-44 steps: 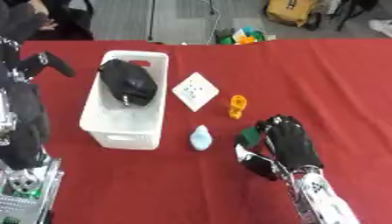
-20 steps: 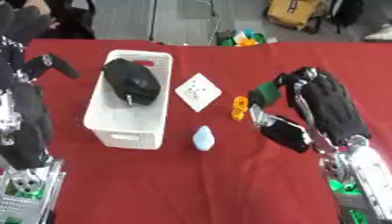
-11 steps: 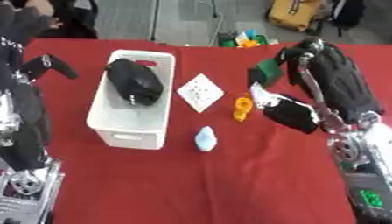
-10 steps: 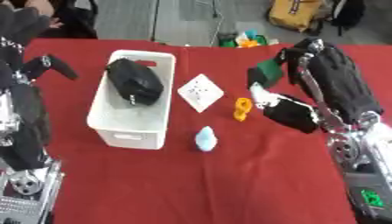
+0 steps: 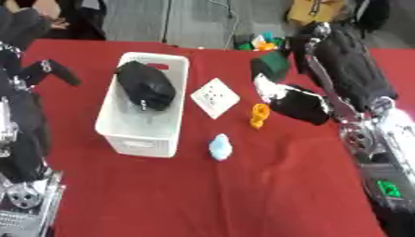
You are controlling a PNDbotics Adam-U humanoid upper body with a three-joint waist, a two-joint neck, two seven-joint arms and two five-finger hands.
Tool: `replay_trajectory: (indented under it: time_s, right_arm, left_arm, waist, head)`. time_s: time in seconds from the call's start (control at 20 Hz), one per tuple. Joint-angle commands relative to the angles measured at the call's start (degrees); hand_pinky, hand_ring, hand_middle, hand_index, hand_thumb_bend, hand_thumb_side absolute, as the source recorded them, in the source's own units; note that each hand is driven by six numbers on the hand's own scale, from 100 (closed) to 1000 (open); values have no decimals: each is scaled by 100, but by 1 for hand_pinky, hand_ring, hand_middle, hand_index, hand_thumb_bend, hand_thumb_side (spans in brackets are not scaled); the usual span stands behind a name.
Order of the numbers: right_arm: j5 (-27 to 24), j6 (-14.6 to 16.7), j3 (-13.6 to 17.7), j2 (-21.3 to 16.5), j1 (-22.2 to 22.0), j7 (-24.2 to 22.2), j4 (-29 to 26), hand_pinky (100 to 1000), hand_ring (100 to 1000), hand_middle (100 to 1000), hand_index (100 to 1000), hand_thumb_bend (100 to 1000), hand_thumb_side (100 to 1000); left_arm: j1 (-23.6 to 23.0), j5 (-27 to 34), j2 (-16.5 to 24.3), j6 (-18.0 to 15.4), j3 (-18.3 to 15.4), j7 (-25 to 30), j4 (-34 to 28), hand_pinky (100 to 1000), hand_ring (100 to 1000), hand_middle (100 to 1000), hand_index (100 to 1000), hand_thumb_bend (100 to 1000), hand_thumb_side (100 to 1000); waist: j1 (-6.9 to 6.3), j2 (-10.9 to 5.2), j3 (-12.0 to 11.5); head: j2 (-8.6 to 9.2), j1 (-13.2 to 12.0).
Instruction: Pick up objects on the table and place them in the box.
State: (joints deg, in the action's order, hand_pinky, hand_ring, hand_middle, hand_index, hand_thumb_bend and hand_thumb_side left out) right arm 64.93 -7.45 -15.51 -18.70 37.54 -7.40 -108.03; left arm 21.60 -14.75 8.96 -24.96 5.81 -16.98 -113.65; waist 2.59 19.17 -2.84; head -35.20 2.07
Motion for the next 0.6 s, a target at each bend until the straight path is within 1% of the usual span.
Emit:
replay_trajectory:
  time_s: [0.05,0.25,0.4,0.6]
  right_arm:
    - [-64,67,-63,-196,268,39,151,792,686,261,505,100,832]
    - [-81,105,-114,-234,486,78,374,797,690,263,506,100,837]
    - [-111,124,-135,-243,579,103,474,797,690,263,506,100,837]
    - [-182,185,-199,-266,842,125,700,801,694,265,507,100,841]
  left_arm:
    - [66,39,39,-7,26,33,-94,381,829,793,920,110,1000]
    - [88,56,31,-12,37,44,-94,382,829,793,920,109,1000]
    - [97,72,27,-13,43,57,-94,382,829,793,920,109,1000]
    - [132,94,11,-24,66,78,-94,384,829,793,920,109,1000]
  waist:
    - [-7,-140,-59]
    - [2,-137,-161]
    - [9,-136,-195]
    - [27,-125,-318]
  head:
    - [51,109]
    - [80,201]
    - [90,222]
    - [133,312]
